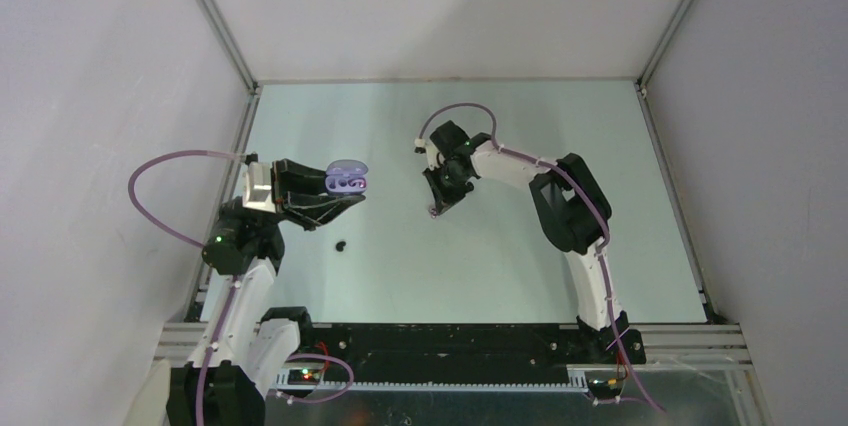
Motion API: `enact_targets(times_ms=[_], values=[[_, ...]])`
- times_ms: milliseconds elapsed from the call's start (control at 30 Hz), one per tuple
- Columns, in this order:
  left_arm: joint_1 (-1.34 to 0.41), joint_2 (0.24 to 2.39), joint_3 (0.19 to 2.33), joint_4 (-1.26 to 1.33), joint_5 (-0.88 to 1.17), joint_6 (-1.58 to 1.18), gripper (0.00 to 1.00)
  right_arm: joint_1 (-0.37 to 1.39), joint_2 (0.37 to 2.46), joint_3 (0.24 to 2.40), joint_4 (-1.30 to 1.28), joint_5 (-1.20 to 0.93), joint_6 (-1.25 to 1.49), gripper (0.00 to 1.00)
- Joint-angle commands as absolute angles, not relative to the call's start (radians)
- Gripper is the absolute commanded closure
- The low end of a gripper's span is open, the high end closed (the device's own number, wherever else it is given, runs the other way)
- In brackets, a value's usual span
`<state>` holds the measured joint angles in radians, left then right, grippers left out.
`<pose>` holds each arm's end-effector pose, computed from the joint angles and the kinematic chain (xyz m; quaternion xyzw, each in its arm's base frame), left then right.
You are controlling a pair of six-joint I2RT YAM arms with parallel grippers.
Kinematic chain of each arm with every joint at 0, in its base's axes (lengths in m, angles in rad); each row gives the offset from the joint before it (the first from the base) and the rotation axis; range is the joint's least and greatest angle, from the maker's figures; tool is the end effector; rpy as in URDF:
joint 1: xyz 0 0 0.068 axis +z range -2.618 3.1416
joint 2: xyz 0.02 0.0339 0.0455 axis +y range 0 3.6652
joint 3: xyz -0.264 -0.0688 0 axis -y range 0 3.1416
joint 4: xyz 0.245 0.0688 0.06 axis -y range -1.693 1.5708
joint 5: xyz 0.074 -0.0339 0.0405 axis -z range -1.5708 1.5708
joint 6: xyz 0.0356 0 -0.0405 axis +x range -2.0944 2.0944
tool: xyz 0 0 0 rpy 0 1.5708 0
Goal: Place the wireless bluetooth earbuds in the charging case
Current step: Pick up the earbud from the center of the board.
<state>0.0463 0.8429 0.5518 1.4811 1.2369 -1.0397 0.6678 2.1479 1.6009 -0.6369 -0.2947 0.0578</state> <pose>0.1295 -0.0277 0.3773 0.4077 0.4262 -0.4777 0.6511 0.3432 0.2839 0.1585 -0.3184 0.9174 0.2022 0.1266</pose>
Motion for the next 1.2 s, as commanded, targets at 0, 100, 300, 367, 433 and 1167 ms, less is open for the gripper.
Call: enact_targets(times_ms=[0, 100, 300, 367, 433, 1167], values=[[0.056, 0.826, 0.558, 1.532, 1.238, -1.051, 1.00, 0.674, 2.194, 1.637, -0.627, -0.240, 0.041, 0.89], [0.057, 0.823, 0.558, 1.532, 1.244, -1.053, 1.00, 0.676, 2.195, 1.648, -0.624, -0.232, 0.049, 0.82], [0.057, 0.817, 0.559, 1.532, 1.255, -1.045, 1.00, 0.700, 2.219, 1.671, -0.636, -0.200, 0.049, 0.73], [0.057, 0.815, 0.561, 1.533, 1.260, -1.044, 1.00, 0.709, 2.228, 1.679, -0.640, -0.193, 0.048, 0.71], [0.056, 0.813, 0.564, 1.533, 1.262, -1.046, 1.00, 0.717, 2.239, 1.689, -0.645, -0.187, 0.043, 0.71], [0.056, 0.814, 0.558, 1.533, 1.264, -1.034, 1.00, 0.761, 2.299, 1.749, -0.664, -0.173, 0.003, 0.95]])
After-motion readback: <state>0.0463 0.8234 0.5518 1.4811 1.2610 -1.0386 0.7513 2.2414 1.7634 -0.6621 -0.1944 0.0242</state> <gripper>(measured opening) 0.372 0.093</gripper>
